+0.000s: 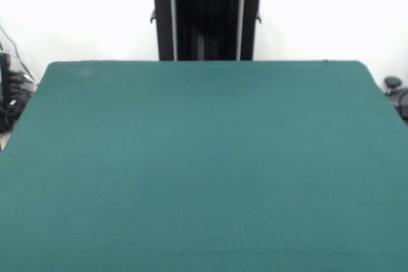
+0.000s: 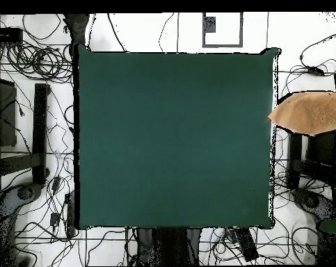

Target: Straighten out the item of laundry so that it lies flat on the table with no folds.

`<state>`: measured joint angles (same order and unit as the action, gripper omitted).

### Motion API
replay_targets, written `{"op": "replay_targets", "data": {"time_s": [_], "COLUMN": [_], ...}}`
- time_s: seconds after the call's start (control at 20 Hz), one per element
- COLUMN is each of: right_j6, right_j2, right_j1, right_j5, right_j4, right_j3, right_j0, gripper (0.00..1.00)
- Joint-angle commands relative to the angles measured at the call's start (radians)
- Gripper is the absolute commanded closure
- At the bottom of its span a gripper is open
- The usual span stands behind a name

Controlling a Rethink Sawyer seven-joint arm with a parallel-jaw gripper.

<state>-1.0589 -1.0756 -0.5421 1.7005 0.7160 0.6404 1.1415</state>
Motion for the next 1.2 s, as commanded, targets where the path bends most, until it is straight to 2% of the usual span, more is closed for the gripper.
{"op": "replay_targets", "data": {"time_s": [0.05,0.1,0.2,0.4,0.9,1.2], "right_j6": [-0.062,-0.133,-0.21,-0.313,-0.496,-0.553], "right_j2": [0.092,0.083,0.076,0.095,0.218,0.303], "right_j1": [-0.286,-0.336,-0.39,-0.445,-0.567,-0.622], "right_j5": [-0.191,-0.253,-0.327,-0.436,-0.734,-0.832], "right_j4": [-0.179,-0.209,-0.234,-0.277,-0.434,-0.498], "right_j3": [0.572,0.663,0.757,0.877,1.115,1.193], "right_j0": [0.107,0.127,0.139,0.133,0.082,0.025], "gripper": [1.0,1.0,1.0,1.0,1.0,1.0]}}
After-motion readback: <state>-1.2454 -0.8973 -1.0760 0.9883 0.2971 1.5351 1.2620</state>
